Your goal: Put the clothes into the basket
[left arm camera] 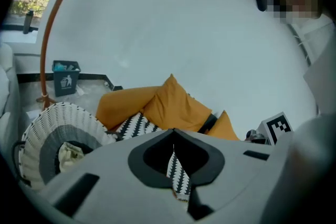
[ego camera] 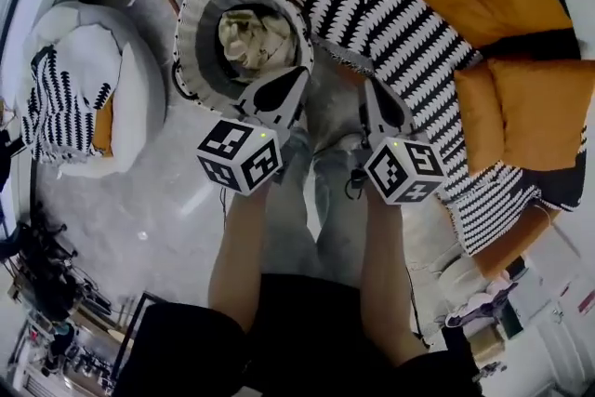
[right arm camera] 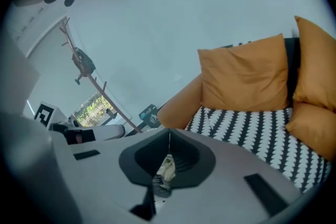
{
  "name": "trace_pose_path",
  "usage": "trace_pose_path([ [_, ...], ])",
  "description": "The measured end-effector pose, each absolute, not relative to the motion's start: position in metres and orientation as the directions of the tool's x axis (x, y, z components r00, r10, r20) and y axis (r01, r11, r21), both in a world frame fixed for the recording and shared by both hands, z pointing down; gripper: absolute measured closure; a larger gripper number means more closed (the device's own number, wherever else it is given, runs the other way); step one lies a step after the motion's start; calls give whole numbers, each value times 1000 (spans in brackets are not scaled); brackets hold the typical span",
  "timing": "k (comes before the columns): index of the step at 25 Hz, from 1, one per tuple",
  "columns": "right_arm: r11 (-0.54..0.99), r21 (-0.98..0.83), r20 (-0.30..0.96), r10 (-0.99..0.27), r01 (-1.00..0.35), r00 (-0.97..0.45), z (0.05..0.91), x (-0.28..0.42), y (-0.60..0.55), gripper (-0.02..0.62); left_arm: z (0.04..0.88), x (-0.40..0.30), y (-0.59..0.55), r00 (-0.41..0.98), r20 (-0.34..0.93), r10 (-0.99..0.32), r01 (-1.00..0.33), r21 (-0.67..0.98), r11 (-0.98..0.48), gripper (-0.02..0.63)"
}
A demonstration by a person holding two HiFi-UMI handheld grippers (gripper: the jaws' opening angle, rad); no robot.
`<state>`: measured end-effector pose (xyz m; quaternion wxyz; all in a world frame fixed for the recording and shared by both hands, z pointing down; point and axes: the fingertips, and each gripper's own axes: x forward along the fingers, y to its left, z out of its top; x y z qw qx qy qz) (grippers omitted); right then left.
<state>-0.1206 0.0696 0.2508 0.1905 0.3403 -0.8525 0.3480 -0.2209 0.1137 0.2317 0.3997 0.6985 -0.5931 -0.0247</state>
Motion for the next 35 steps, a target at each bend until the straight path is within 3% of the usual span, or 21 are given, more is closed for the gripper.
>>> trace_pose_path([
  [11,283,-468,401,-776,-837,-487,112,69,17,582,80,-69,30,440,369,-819,-866,415,-279,597],
  [17,199,-476,314,-871,-856,-377,37,186,18,581,7,38,15,503,309,-807,-841,392,-374,597],
  [21,183,-440,180,-941,-879,-286,-31,263,14,581,-60,111,-1,571,207,-795,-801,352,-484,597],
  [29,197,-279,17,-978,-940,-210,-140,343,31,583,-158,206,10,641,64,-765,-756,224,-615,597],
  [35,171,-206,-7,-985,-964,-173,-175,373,47,583,-195,251,24,696,13,-718,-710,164,-685,597],
])
